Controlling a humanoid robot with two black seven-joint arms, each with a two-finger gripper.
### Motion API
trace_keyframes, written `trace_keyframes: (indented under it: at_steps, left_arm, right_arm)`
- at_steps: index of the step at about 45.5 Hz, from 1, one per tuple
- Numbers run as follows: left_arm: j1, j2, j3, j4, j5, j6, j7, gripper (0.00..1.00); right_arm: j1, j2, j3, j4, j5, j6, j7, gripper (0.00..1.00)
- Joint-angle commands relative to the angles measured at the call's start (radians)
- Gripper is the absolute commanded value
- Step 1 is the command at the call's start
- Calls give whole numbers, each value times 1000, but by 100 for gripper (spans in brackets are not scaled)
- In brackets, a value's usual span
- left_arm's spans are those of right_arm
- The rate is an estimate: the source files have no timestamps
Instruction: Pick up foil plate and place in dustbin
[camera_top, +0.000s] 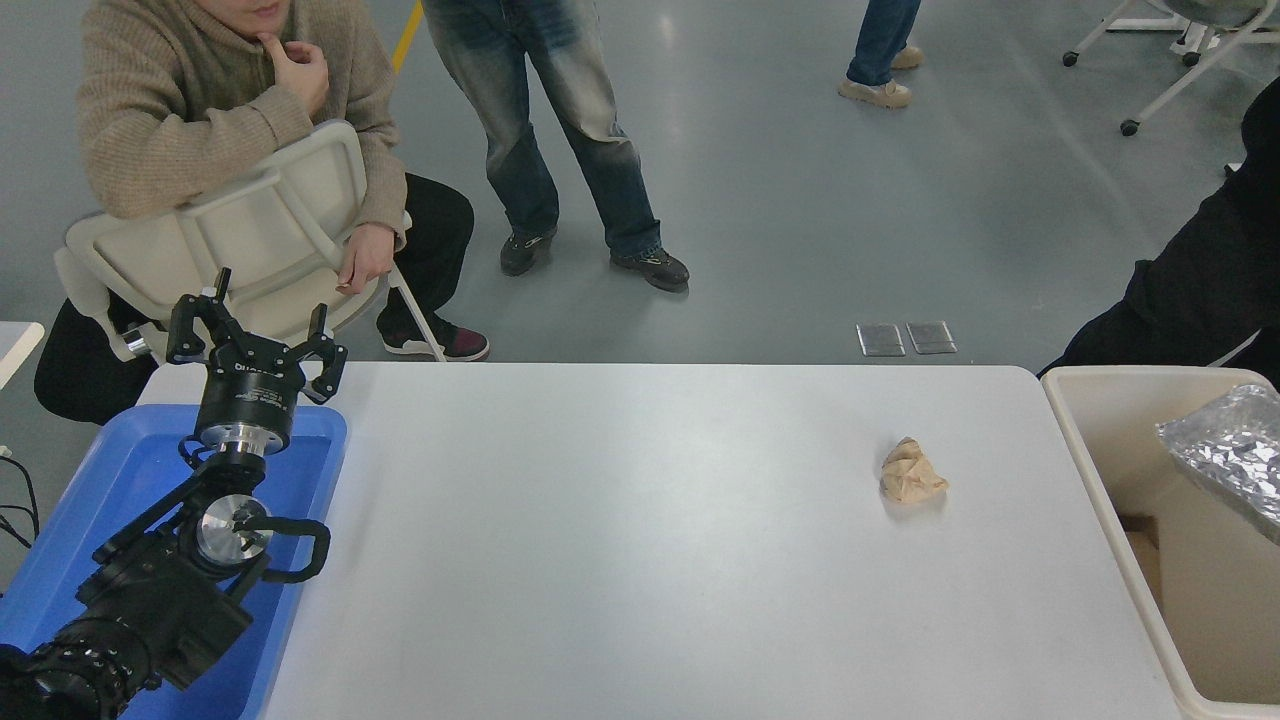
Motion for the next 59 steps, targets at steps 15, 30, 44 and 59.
trace_keyframes:
  at_steps: [15, 30, 44, 59]
  left_arm:
    - [0, 0, 0, 0, 0, 0, 0, 99]
    - [0, 0, 0, 1, 0, 0, 0, 99]
    - [0, 0, 0, 0, 0, 0, 0, 99]
    - [0, 0, 0, 1, 0, 0, -2, 99]
  right_arm:
    - [-102, 103, 39, -93, 3, -115, -5, 0]
    - [-101, 102, 27, -90, -12, -115, -3, 7]
    - [-83, 97, 25, -65, -12, -181, -2, 73]
    - [13, 46, -44, 79, -12, -181, -2, 75]
